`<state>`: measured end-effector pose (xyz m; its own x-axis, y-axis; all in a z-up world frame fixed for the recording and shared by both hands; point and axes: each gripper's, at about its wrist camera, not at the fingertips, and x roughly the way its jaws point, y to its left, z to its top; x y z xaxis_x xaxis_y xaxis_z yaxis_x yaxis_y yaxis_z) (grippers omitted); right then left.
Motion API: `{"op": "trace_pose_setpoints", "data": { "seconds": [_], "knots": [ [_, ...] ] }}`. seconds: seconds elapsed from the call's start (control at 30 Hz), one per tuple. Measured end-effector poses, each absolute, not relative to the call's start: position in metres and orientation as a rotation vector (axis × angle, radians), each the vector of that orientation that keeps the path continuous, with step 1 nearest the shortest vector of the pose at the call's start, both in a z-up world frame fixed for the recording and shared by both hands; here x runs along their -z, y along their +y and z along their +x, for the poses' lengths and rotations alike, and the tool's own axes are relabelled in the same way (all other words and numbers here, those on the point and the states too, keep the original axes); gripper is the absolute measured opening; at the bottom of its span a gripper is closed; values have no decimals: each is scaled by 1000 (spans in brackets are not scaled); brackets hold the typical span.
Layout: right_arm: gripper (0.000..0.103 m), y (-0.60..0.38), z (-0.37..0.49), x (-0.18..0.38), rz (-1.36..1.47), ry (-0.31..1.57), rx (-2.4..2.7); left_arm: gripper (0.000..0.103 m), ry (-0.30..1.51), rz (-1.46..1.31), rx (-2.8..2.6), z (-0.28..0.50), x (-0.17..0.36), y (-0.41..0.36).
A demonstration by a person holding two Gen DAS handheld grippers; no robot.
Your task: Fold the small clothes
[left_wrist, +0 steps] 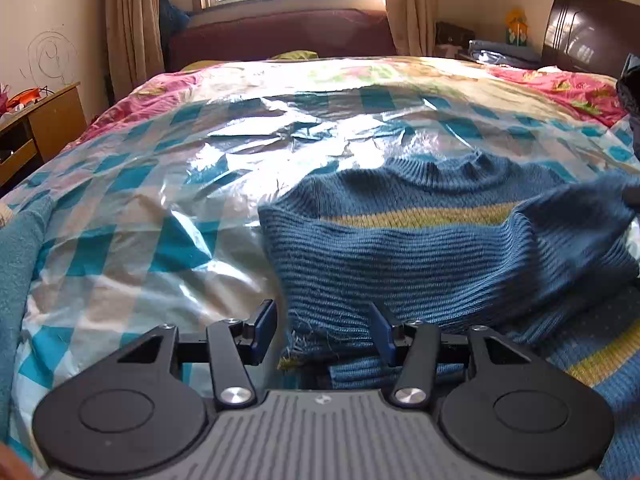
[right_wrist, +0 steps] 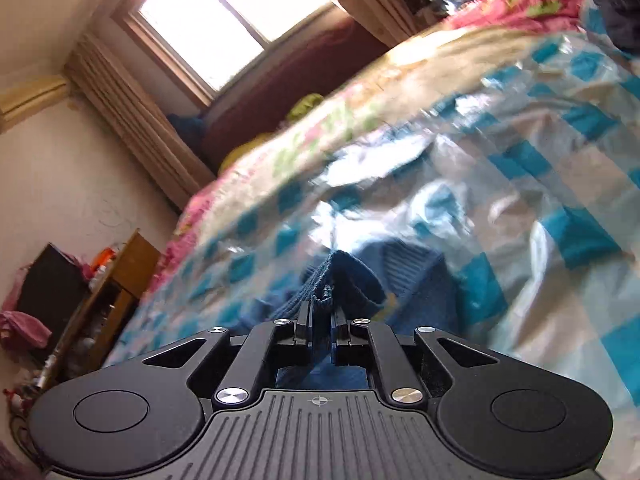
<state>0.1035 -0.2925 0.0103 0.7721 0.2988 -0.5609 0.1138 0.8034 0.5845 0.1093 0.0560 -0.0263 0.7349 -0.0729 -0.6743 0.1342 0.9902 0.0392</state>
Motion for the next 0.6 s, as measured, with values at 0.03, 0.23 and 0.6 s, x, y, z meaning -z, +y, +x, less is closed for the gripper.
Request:
{"op": "trace_pose_setpoints", "data": {
  "seconds": [0.03,0.23,0.6],
  "knots": [
    [9,-298,107,13,639,801,-31,55,740,92,116,107,29,55],
    [12,-305,100,23,692,790,-18,55,725,126,119,106,20,53],
    [17,-286,100,-21,403,700,3,55,669,119,137,115,9,47]
  ]
}}
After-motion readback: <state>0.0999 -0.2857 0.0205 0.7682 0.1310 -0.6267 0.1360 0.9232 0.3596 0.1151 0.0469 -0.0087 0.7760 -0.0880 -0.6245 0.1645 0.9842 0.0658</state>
